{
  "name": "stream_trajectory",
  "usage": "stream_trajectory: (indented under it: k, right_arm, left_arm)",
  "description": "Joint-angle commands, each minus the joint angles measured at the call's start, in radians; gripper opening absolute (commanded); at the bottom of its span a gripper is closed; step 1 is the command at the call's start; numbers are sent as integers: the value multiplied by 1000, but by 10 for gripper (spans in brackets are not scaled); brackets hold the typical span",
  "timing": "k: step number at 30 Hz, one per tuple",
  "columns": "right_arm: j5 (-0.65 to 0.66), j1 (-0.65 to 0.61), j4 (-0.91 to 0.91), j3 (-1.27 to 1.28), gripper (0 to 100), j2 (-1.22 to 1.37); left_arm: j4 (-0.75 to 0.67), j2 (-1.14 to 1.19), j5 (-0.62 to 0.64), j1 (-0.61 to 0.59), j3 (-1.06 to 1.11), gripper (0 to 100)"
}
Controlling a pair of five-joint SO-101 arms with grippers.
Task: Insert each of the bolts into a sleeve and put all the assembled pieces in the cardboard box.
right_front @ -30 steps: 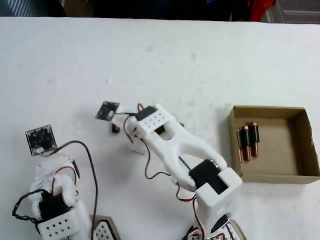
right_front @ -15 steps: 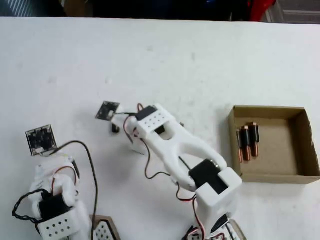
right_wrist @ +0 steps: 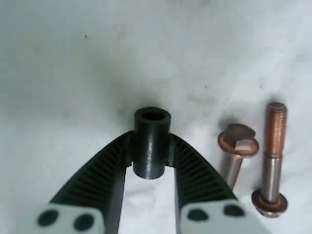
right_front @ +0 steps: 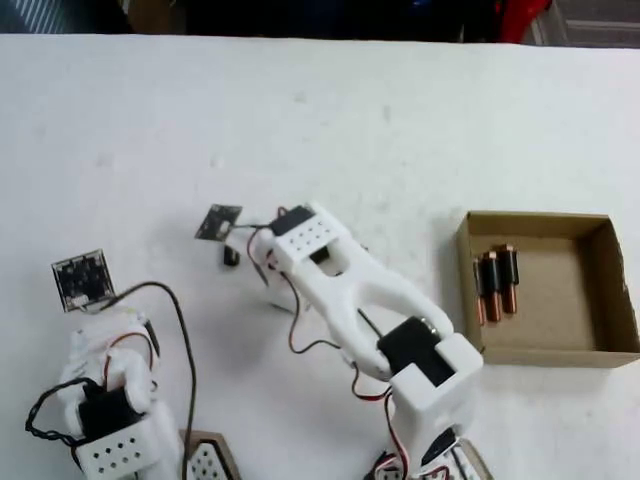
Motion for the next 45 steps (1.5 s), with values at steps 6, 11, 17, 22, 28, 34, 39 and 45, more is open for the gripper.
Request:
stream_trajectory:
  k: [6,11,17,22,28,34,39,45]
  right_arm:
    - [-2,88,248,-250,17,-174]
    - [-2,125,289,-258,17,-268]
    - [-2,125,363,-255,17,-456]
    - [-6,154,427,-250,17,-621]
    - [-11,274,461,-222,17,-751]
    - [-11,338,455,-83,18,-866]
    - [-11,337,456,-29,18,-1012]
    - [-11,343,458,55,17,-1193]
  left_arm:
    - [-26,-10,-6,22,-3,23]
    - [-26,-10,-6,22,-3,23]
    - [-28,-10,-3,22,-3,23]
    - [-31,-10,-6,22,-3,23]
    - [-34,-10,-6,22,-3,23]
    - [-34,-10,-6,22,-3,24]
    - [-63,-10,-8,21,-3,23]
    - [-63,-10,-11,21,-3,23]
